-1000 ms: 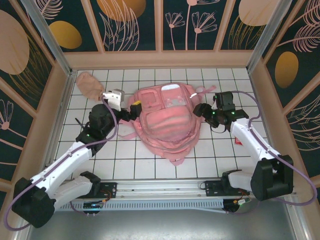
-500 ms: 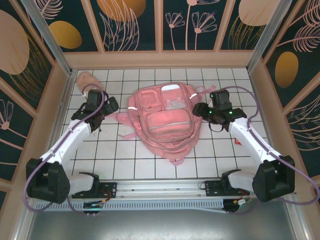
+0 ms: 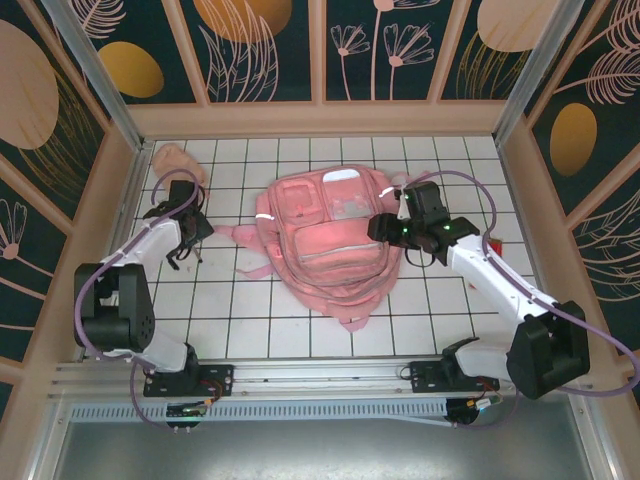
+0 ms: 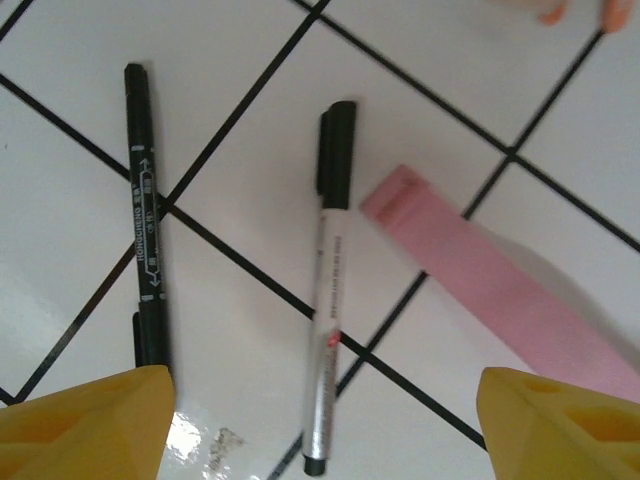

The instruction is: Pack the student bag

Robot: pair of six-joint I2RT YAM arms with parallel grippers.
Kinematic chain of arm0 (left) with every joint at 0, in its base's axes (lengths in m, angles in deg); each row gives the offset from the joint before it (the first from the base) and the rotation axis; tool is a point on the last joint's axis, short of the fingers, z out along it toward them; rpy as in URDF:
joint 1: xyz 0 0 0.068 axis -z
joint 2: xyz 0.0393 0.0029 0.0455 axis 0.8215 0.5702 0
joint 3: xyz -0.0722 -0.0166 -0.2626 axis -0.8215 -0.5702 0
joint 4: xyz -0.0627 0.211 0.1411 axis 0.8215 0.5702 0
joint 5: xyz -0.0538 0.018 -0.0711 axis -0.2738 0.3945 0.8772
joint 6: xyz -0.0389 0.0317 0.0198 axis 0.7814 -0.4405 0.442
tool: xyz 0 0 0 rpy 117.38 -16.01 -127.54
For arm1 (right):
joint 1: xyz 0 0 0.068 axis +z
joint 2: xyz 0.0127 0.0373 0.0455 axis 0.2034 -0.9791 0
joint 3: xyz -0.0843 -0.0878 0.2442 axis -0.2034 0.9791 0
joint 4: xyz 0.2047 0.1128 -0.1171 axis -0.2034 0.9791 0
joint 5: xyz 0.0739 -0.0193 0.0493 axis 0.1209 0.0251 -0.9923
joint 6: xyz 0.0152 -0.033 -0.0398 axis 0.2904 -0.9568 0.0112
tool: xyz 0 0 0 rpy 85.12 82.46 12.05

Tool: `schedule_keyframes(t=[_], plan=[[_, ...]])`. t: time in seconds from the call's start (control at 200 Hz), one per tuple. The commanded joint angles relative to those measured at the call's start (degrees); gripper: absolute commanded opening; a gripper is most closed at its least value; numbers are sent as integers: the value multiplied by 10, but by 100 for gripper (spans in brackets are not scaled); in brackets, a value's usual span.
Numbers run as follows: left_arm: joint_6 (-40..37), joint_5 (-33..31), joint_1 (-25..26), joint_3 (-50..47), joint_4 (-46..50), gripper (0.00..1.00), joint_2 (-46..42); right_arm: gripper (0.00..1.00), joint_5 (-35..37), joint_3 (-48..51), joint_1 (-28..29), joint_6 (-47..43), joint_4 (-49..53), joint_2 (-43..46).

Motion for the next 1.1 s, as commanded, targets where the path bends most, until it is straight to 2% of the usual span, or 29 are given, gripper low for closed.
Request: schedule_keyframes(t=[0.0, 0.115, 0.29, 0.405, 0.651, 0.781, 0.906, 1.016, 1.096], plan=[[-20, 18, -9, -9, -22, 77, 20, 56, -1, -15, 8, -13, -17, -1], [-42, 32, -9, -10, -40, 80, 18, 59, 12, -20, 9, -6, -9, -8], [-62, 27, -9, -9, -44, 84, 4, 66, 89, -40, -4, 8, 25, -21], [-96, 51, -9, 47, -42, 90, 22, 66, 99, -52, -29, 1, 32, -17], [-94, -18, -21, 264, -19, 93, 176, 66, 83, -55, -40, 17, 11, 7], [-77, -14, -41, 358, -23, 97, 259, 67, 85, -40, -41, 22, 12, 26], [-65, -19, -51, 450, 16, 99, 335, 67, 98, -33, -41, 9, 27, 43], [-63, 11, -51, 487, 20, 99, 377, 67, 109, -30, -42, -1, 39, 51], [-68, 11, -51, 511, 40, 98, 412, 67, 105, -28, -42, -3, 36, 51]])
